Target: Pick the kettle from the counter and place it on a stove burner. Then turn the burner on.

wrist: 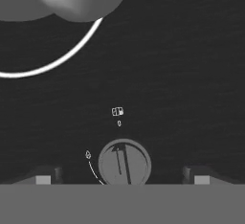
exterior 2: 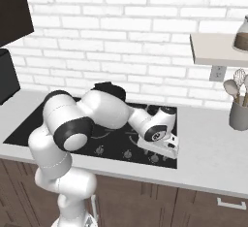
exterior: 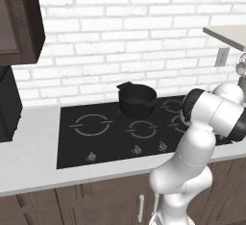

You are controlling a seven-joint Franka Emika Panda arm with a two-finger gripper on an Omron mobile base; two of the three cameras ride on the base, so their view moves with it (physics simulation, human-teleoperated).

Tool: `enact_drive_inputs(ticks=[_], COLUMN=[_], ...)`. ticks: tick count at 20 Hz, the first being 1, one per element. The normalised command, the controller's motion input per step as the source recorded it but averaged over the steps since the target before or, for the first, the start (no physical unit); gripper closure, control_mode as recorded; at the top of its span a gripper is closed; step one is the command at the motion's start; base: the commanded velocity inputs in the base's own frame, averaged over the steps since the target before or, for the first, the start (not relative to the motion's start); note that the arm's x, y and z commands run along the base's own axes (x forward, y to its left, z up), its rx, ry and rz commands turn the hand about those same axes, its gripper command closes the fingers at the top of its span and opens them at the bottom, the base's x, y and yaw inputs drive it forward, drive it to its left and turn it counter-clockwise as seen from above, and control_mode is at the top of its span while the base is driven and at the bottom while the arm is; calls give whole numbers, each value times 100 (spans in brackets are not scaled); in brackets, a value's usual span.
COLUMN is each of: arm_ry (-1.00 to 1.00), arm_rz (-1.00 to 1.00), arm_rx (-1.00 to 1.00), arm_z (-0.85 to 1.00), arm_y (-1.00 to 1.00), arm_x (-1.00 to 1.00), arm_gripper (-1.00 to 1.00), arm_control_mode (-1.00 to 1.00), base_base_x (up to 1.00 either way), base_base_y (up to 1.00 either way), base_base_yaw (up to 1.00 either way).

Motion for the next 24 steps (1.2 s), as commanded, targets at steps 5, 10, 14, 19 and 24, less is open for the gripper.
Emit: enact_drive_inputs(ticks=[5,10,14,19,24], arm_ry=[-2,0,0,-3,-9], arm_rz=[1,0,0,8,46], arm_rx=[0,0,0,0,0], arm_z=[-14,0,0,0,0], arm_y=[0,0,0,3,2], arm_x=[2,0,0,0,0], arm_gripper=[-100,100,100,100,100], arm_control_mode=[-100,-100,-100,-100,-100], base_base_x=[0,0,0,0,0], base_base_y=[0,0,0,0,0], base_base_yaw=[0,0,0,0,0])
